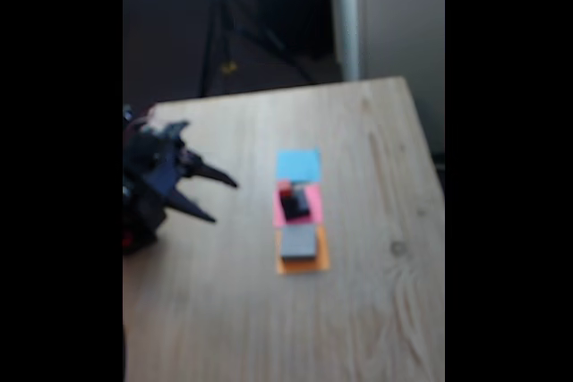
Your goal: Tower of hanoi
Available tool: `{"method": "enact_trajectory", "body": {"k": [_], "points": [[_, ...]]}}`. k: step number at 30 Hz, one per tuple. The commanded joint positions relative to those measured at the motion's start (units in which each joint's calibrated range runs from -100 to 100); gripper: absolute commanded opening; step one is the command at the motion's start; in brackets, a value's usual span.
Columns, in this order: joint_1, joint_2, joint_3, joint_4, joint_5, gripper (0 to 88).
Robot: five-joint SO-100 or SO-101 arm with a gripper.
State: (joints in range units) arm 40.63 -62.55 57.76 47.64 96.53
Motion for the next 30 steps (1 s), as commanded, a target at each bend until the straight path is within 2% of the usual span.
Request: {"method": "enact_trajectory", "body": {"k": [1, 4, 8, 15, 23, 30], "points": [[-0.47, 4.41, 4.15, -12.07, 1.63, 29.7], [-1.98, 8.5, 11.06, -25.74, 2.8, 35.2], [-4.4, 14.4, 18.33, -41.61, 3.47, 37.8], [-7.83, 22.81, 18.52, -49.54, 3.47, 38.5], [-10.08, 35.37, 21.97, -69.86, 3.47, 39.3], [-9.58, 44.76, 21.24, -79.97, 3.47, 41.7]]}}
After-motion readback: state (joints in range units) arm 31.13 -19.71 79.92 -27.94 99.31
